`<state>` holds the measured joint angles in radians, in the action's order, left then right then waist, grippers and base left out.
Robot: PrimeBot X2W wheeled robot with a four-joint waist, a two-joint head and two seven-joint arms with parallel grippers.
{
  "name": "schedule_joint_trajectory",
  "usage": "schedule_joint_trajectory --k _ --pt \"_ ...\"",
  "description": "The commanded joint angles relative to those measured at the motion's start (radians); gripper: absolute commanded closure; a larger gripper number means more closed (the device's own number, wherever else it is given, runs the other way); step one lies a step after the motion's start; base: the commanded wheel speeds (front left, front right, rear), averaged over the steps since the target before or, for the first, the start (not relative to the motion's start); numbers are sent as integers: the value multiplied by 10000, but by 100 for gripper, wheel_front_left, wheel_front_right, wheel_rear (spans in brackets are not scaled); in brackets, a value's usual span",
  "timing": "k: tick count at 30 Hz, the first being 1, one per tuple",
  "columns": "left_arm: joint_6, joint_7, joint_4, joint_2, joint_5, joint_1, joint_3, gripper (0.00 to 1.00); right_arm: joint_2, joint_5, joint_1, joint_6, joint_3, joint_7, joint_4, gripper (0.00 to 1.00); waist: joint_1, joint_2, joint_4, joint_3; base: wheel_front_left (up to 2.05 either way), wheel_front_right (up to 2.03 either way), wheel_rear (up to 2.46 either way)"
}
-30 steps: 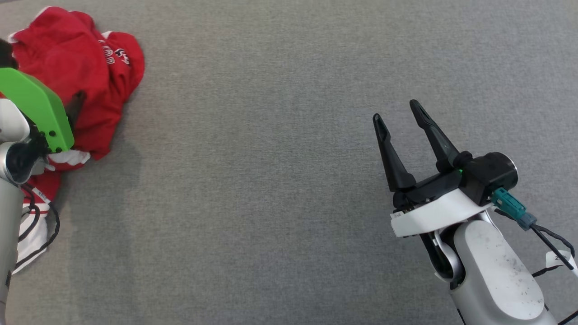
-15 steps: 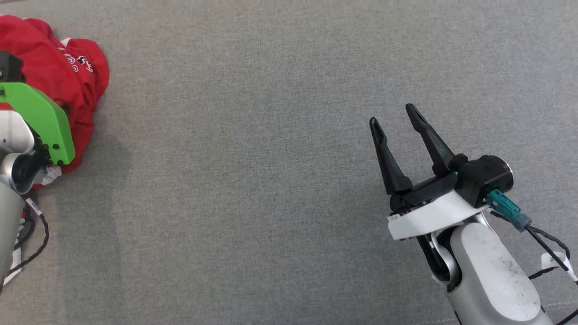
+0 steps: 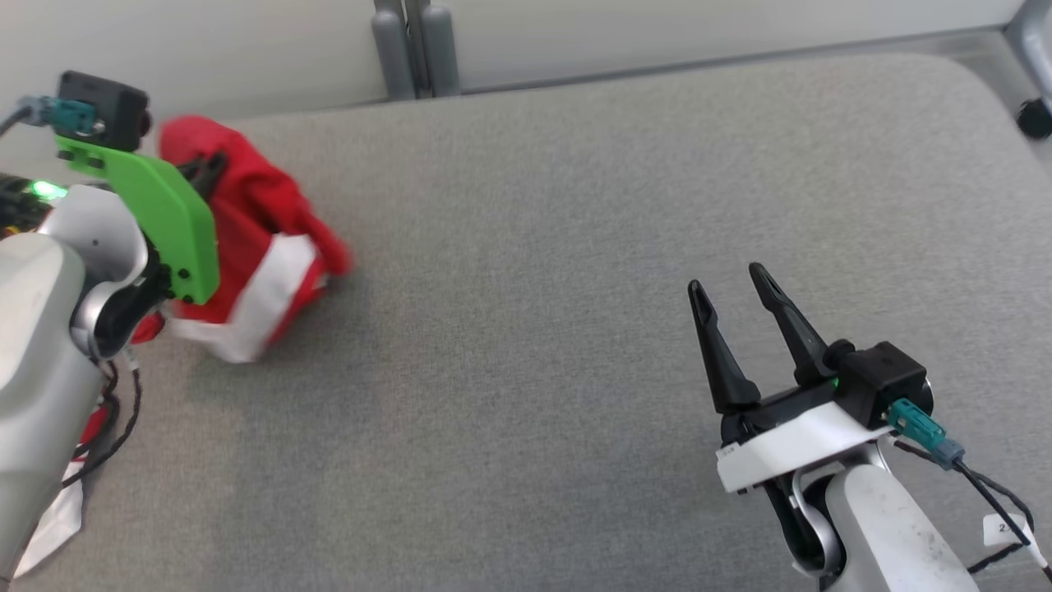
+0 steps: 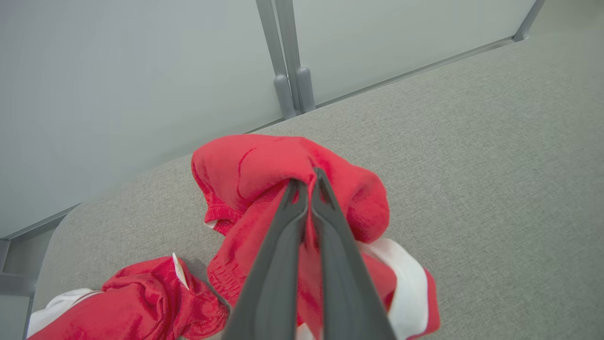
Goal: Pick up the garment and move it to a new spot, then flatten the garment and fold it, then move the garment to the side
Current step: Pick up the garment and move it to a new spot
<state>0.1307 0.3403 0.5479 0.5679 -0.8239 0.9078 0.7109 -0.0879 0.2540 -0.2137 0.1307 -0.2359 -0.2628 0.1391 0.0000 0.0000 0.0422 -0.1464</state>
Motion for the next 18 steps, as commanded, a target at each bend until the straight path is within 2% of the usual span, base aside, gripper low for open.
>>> schedule_joint_trajectory --k 1,6,12,15,18 --pt "-2 -93 -329 18 -149 -81 57 100 6 90 207 1 39 -28 13 0 0 0 563 907 0 0 0" --pt "-139 -67 -1672 -338 -291 -174 140 100 -61 106 448 1 136 -28 -75 0 0 0 1064 1092 0 0 0" --pt "-846 -424 -2967 -896 -207 -1107 424 100 -103 135 482 1 311 -29 -137 0 0 0 1607 892 0 0 0" --pt "-1304 -1111 -3045 -1306 30 -1696 524 100 -110 132 445 1 355 -28 -163 0 0 0 1807 760 0 0 0" --pt "-1604 -1871 -2554 -1841 279 -2176 737 100 -97 119 358 1 357 -28 -179 0 0 0 1896 648 0 0 0"
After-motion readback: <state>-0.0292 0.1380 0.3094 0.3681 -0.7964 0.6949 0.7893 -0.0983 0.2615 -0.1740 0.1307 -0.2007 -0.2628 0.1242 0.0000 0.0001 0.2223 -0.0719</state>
